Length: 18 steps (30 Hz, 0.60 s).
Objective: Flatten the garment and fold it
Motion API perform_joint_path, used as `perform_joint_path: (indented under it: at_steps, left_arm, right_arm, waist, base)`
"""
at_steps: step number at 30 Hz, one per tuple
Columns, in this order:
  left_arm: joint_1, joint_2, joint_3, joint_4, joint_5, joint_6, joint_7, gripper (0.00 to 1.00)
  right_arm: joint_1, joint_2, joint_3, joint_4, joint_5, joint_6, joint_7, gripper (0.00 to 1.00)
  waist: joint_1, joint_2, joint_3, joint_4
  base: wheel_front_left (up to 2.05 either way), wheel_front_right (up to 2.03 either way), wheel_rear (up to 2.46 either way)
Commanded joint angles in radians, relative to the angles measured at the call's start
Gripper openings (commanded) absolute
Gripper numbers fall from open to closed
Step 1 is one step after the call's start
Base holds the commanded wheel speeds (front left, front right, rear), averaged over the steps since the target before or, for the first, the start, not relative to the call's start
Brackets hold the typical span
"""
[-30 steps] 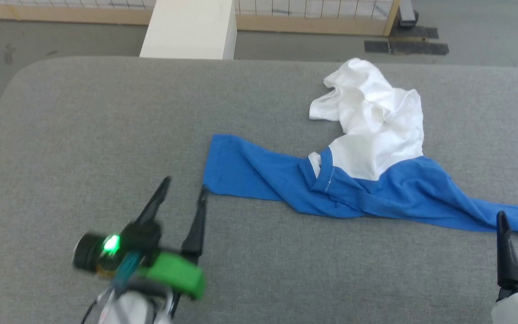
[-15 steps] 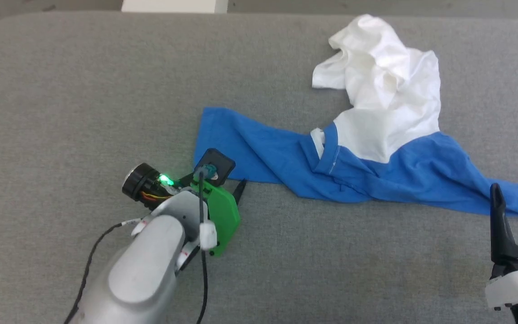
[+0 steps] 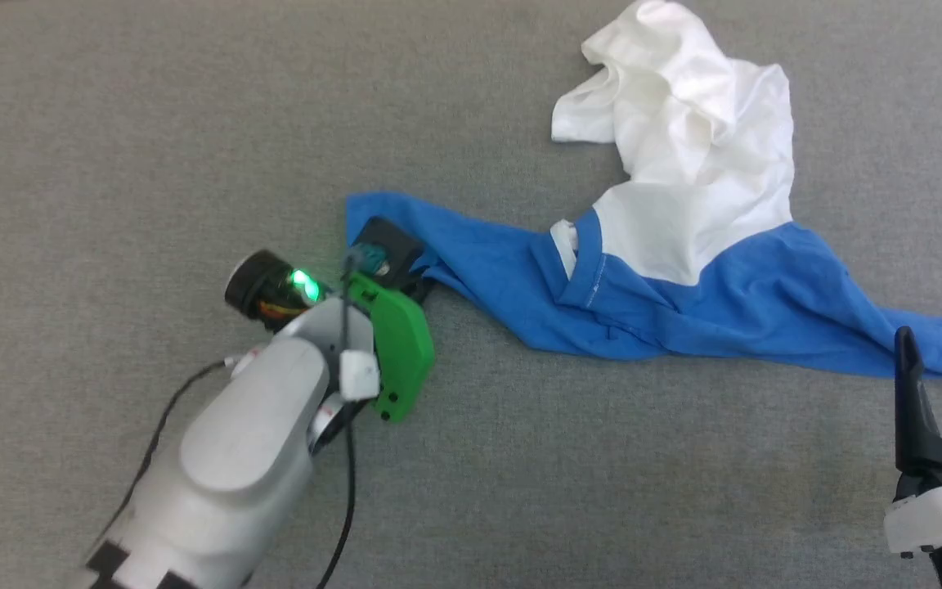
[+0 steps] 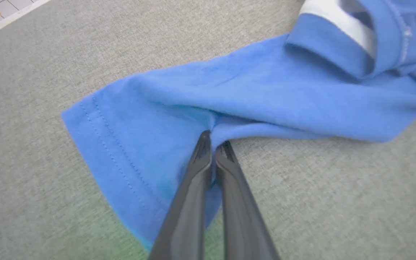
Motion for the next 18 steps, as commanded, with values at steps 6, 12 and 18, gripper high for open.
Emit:
perform_joint_path:
  at_steps: [6, 12, 18]
  left_arm:
    - [0.196, 0.080, 0.103, -0.195, -0.067, 0.111, -0.092, 0.00]
    - [0.524, 0.184, 0.237, -0.475, -0.156, 0.297, -0.098, 0.00]
    - [0.878, 0.235, 0.352, -0.646, -0.235, 0.465, -0.112, 0.00]
  right_arm:
    - [0.025, 0.001, -0.004, 0.020, 0.017, -0.002, 0.008, 1.00]
    - [0.064, 0.001, -0.011, 0.032, 0.032, -0.002, 0.013, 1.00]
    - [0.095, 0.001, -0.008, 0.040, 0.043, -0.002, 0.017, 1.00]
  waist:
    - [0.0000, 0.0000, -0.139, 0.075]
    - [0.0000, 0.0000, -0.204, 0.115]
    - [0.0000, 0.0000, -0.234, 0.143]
  base:
    - [0.00, 0.00, 0.00]
    - [0.00, 0.00, 0.00]
    - [0.00, 0.00, 0.00]
